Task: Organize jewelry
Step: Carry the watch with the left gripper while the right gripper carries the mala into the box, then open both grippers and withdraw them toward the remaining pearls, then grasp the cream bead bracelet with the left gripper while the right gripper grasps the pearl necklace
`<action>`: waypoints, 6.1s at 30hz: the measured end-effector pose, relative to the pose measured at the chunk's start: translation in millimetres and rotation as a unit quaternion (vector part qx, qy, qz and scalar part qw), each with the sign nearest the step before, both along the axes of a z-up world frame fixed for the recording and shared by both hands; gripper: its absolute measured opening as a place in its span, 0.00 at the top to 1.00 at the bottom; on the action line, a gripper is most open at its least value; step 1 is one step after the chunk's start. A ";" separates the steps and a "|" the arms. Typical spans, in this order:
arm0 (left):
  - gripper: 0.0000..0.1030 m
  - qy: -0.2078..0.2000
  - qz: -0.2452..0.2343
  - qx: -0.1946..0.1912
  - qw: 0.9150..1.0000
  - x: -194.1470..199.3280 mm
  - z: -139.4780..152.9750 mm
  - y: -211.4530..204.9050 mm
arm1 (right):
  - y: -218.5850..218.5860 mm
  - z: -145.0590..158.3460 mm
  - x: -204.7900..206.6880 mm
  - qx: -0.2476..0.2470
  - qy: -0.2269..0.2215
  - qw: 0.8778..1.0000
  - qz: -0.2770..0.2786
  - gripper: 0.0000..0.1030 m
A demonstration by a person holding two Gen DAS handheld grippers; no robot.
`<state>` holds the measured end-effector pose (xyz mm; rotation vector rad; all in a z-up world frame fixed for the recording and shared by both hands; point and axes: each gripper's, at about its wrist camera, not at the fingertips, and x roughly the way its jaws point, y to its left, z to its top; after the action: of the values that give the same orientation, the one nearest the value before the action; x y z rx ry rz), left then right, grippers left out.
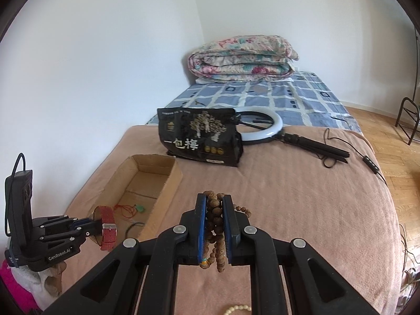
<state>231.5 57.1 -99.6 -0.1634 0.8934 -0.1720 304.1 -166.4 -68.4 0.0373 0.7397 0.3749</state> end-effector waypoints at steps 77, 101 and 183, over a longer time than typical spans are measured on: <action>0.69 0.017 0.069 0.021 0.997 -7.8 -14.6 55.3 | 103.7 -30.8 9.9 0.011 0.013 0.997 0.076 0.39; 0.56 -0.047 -0.015 0.047 0.998 -16.8 25.0 -53.7 | -21.0 -11.0 -18.5 -0.004 -0.018 0.999 -0.038 0.00; 0.93 0.096 -0.177 0.092 0.975 -12.5 -122.5 -219.8 | -161.4 -174.7 -54.7 -0.150 0.138 0.978 0.039 0.35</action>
<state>219.0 -162.6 -222.2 0.1572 1.1220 -0.4087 249.4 -327.8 -243.1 -0.2293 1.0683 0.3316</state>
